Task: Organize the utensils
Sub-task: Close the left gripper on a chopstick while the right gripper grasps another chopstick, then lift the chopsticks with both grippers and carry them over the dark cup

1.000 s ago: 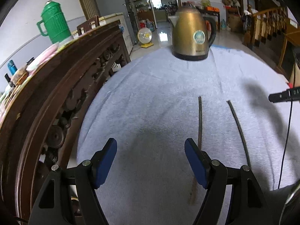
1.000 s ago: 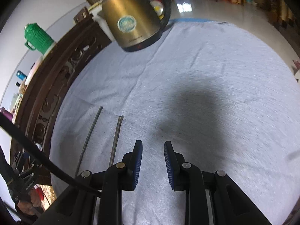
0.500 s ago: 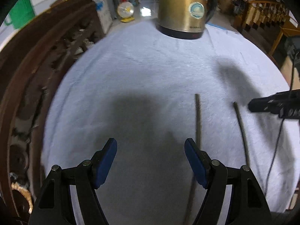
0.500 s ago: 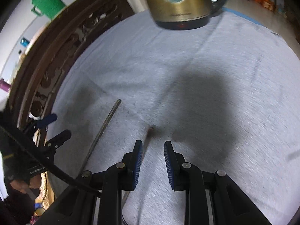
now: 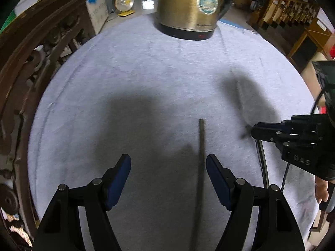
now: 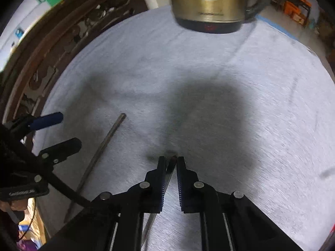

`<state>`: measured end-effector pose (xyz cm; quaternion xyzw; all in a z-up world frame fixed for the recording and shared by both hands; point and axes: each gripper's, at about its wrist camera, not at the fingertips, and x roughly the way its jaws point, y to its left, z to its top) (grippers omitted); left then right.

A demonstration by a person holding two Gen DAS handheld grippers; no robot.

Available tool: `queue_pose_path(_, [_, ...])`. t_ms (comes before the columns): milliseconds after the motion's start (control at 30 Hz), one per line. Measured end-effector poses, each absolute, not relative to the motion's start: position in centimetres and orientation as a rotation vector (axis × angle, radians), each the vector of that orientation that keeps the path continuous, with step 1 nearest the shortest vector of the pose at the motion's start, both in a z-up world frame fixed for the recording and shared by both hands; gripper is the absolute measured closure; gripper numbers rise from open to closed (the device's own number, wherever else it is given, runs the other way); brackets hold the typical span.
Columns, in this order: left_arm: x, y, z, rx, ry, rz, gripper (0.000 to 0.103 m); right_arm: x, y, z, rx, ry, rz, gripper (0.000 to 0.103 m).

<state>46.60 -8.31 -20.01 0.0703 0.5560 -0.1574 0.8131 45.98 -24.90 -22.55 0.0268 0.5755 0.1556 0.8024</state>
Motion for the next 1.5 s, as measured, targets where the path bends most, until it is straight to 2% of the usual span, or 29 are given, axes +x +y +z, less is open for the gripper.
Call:
queue_pose_path(200, [48.5, -11.9, -21.7, 0.142, 1.261, -0.401, 0.028, 45.0, -29.5, -21.9, 0.125, 1.19, 0.245, 0.093])
queue_pose_path(267, [49.0, -12.7, -22.6, 0.141, 1.29, -0.412, 0.035, 44.7, -30.7, -22.0, 0.144, 1.189, 0.226, 0.093])
queue_pose_path(300, [49.1, -12.9, -22.6, 0.151, 1.262, -0.405, 0.04, 44.5, -31.2, -22.1, 0.153, 1.19, 0.222, 0.093])
queue_pose_path(367, [49.4, -13.1, -22.8, 0.148, 1.256, -0.412, 0.058, 44.1, -31.7, -22.1, 0.173, 1.182, 0.214, 0.093])
queue_pose_path(433, [49.7, -13.1, -23.0, 0.118, 1.265, -0.438, 0.094, 43.7, -32.0, -21.8, 0.193, 1.163, 0.218, 0.093])
queue_pose_path(467, [49.9, -13.0, -23.3, 0.101, 1.278, -0.45, 0.097, 43.6, -32.1, -21.6, 0.199, 1.155, 0.218, 0.093])
queue_pose_path(667, [47.7, -12.0, -22.0, 0.108, 1.193, -0.444, 0.098, 41.4, -33.4, -19.0, 0.233, 1.08, 0.212, 0.093])
queue_pose_path(933, [41.7, -9.8, -14.3, 0.086, 0.96, -0.449, 0.098, 35.7, -35.9, -13.2, 0.287, 0.893, 0.149, 0.095])
queue_pose_path(1233, [30.4, -7.2, -7.7, 0.063, 0.707, -0.456, 0.098, 27.0, -36.1, -9.2, 0.317, 0.708, 0.089, 0.096])
queue_pose_path(1500, [24.0, -6.0, -4.1, 0.045, 0.562, -0.456, 0.098, 20.7, -36.3, -6.3, 0.331, 0.587, 0.048, 0.096])
